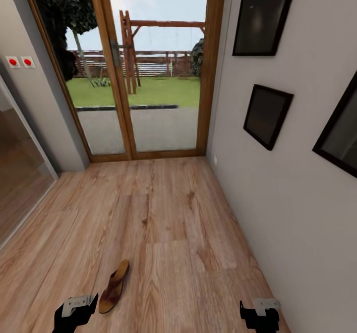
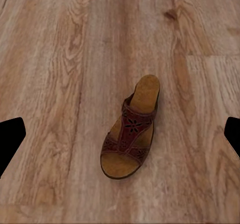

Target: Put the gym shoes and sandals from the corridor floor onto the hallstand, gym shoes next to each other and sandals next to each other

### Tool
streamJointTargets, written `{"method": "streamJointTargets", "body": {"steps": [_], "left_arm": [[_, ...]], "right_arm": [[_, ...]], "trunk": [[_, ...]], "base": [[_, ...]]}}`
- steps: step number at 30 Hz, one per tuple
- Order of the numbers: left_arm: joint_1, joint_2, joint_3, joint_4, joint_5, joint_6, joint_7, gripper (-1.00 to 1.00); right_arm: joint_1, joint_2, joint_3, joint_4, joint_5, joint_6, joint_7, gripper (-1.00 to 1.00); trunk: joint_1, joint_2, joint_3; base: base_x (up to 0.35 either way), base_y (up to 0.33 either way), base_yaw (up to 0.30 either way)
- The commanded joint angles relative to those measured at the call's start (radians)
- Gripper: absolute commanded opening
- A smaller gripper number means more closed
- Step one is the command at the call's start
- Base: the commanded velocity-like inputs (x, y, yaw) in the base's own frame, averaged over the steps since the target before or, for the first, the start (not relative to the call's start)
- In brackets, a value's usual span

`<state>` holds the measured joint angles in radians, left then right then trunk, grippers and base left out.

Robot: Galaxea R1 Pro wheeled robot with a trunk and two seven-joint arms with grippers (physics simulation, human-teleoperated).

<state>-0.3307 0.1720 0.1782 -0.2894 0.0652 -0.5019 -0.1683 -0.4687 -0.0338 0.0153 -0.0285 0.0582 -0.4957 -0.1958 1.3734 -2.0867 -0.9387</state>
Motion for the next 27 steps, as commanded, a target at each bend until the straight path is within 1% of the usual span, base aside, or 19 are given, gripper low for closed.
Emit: {"method": "streamJointTargets", "body": {"steps": [1,9,14,19,27], "left_arm": [[-0.001,0.000,0.004,0.001,0.007,-0.001,-0.010,1.00],[-0.001,0.000,0.003,0.001,0.007,-0.001,-0.010,1.00],[-0.001,0.000,0.003,0.001,0.007,-0.001,-0.010,1.00],[-0.001,0.000,0.003,0.001,0.007,-0.001,-0.010,1.00],[-0.001,0.000,0.003,0.001,0.007,-0.001,-0.010,1.00]], "right_arm": [[-0.001,0.000,0.002,0.001,0.006,-0.001,-0.007,1.00],[-0.001,0.000,0.002,0.001,0.006,-0.001,-0.007,1.00],[0.000,0.000,0.002,0.001,0.006,-0.001,-0.007,1.00],[0.000,0.000,0.002,0.001,0.006,-0.001,-0.007,1.00],[0.000,0.000,0.002,0.001,0.006,-0.001,-0.007,1.00]], "trunk": [[0.000,0.000,-0.001],[0.000,0.000,-0.001],[0.000,0.000,-0.001],[0.000,0.000,-0.001],[0.000,0.000,-0.001]], "base": [[0.314,0.000,0.000],[0.321,0.000,0.000],[0.235,0.000,0.000],[0.096,0.000,0.000],[0.025,0.000,0.000]]}}
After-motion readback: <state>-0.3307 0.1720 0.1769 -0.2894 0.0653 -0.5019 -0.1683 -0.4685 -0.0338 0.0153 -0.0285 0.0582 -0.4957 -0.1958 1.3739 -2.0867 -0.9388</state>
